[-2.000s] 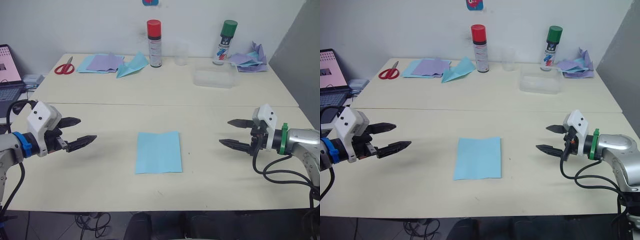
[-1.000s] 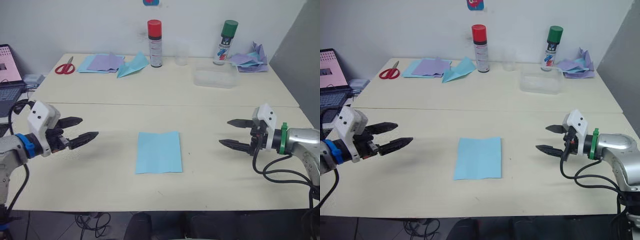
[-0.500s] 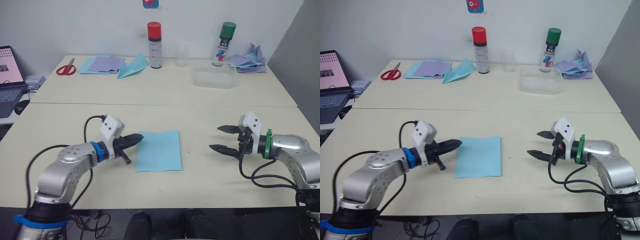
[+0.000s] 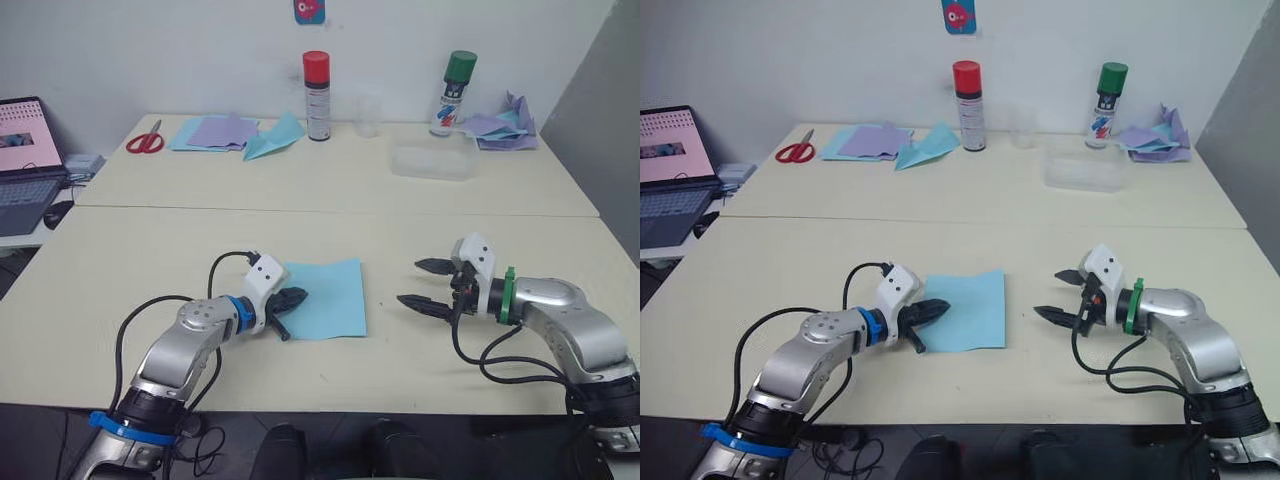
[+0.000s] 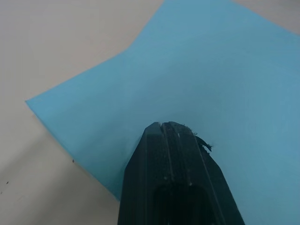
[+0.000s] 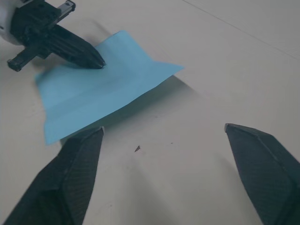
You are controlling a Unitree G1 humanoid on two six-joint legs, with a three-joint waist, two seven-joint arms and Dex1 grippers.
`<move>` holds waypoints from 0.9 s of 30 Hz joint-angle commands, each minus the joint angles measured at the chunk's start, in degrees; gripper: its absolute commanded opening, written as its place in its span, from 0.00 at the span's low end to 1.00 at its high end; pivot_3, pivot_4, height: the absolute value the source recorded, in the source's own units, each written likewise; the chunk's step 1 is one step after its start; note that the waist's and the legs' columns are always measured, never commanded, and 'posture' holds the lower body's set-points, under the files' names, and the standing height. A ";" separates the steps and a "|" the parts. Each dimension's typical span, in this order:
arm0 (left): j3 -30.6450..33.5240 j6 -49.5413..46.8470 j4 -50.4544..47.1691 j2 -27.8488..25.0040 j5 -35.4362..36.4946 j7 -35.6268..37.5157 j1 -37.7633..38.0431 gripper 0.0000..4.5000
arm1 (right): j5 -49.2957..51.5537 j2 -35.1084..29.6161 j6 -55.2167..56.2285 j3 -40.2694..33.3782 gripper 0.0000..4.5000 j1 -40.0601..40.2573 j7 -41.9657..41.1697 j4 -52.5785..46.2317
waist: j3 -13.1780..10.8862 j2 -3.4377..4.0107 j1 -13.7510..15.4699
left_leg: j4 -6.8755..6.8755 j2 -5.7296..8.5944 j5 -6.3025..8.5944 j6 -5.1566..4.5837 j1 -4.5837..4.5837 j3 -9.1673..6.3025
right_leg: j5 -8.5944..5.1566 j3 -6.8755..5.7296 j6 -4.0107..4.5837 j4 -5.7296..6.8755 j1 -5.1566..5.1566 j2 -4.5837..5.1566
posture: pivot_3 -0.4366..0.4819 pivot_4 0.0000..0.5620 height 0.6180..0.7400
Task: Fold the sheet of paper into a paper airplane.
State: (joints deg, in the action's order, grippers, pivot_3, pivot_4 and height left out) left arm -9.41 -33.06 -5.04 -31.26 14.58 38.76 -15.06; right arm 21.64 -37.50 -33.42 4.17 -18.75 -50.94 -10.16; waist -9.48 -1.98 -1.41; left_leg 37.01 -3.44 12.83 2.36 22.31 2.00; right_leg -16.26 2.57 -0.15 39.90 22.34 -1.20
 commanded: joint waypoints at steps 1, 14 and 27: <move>-1.21 -1.00 2.46 0.11 -2.09 -0.52 1.38 0.00 | -3.49 -0.16 2.25 2.12 0.73 -1.53 0.76 1.38 | 0.03 -0.04 -0.09 | -0.01 0.00 0.00 0.00 -0.15 0.00 | -0.01 0.00 0.01 -0.03 -0.10 0.02 | 0.48 0.27 1.00; -1.82 0.21 2.43 -0.23 -4.02 -0.47 3.03 0.00 | -13.01 9.70 6.63 13.31 0.00 -4.12 2.96 9.90 | 0.12 0.08 -0.31 | -0.14 -0.04 0.00 0.00 -0.28 0.02 | -0.06 0.01 0.08 -0.05 -0.15 0.19 | 0.48 0.27 1.00; -1.58 0.27 1.53 0.85 -4.34 -2.07 3.84 0.00 | -3.59 22.50 -1.69 8.67 0.00 -6.77 3.40 9.43 | 0.19 0.13 -0.23 | -0.15 -0.05 0.00 0.00 -0.29 -0.02 | -0.06 -0.04 0.09 -0.05 -0.14 0.23 | 0.48 0.27 1.00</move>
State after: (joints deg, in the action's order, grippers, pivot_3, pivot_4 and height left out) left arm -9.29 -30.76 -5.82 -30.44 12.57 37.75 -12.92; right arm 16.03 -15.48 -34.55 14.52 -24.23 -47.84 0.78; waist -9.29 -1.85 -1.64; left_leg 36.86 -3.49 12.83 2.36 22.03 1.98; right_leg -16.32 2.53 -0.06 39.82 22.20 -0.97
